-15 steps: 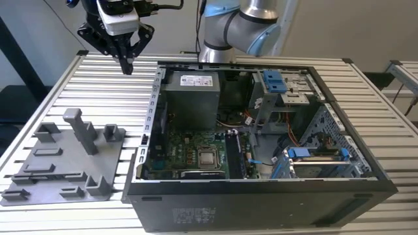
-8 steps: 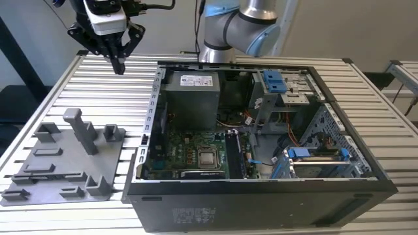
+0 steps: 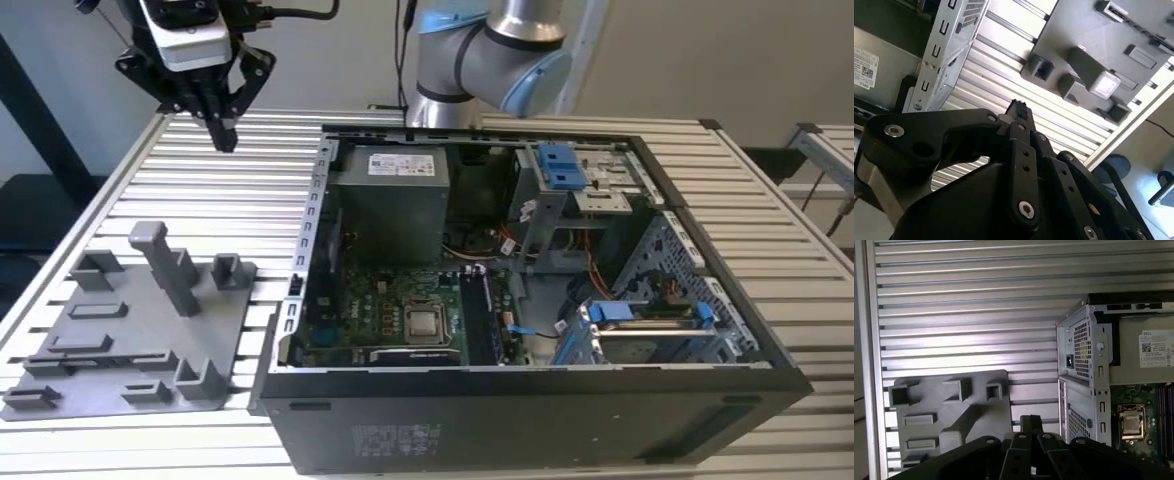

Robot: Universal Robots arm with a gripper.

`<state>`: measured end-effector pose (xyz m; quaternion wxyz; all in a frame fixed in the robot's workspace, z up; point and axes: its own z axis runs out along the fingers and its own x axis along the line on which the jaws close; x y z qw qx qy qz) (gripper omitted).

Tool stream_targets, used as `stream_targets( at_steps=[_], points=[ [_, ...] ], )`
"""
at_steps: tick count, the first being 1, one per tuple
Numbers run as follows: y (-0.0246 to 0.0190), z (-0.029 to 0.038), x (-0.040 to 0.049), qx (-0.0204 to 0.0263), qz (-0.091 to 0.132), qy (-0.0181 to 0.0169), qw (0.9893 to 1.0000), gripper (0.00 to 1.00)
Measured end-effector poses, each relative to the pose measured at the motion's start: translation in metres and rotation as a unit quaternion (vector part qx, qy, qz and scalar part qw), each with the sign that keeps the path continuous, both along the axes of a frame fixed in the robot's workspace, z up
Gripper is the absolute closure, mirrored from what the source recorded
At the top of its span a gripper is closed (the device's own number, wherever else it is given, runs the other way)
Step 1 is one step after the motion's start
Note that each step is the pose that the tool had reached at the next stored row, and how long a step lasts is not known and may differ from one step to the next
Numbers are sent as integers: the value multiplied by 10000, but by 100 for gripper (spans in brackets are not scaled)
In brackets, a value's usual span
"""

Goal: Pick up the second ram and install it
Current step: 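Reach for the second ram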

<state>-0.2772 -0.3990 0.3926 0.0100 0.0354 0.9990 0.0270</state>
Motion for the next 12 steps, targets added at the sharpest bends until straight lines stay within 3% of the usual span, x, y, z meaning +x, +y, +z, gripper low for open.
stream_targets(
  at_steps=[8,12],
  points=[
    [0,0,-219,0,0,8,10000,89],
    [0,0,-399,1,-1,5,10000,89]
  ],
)
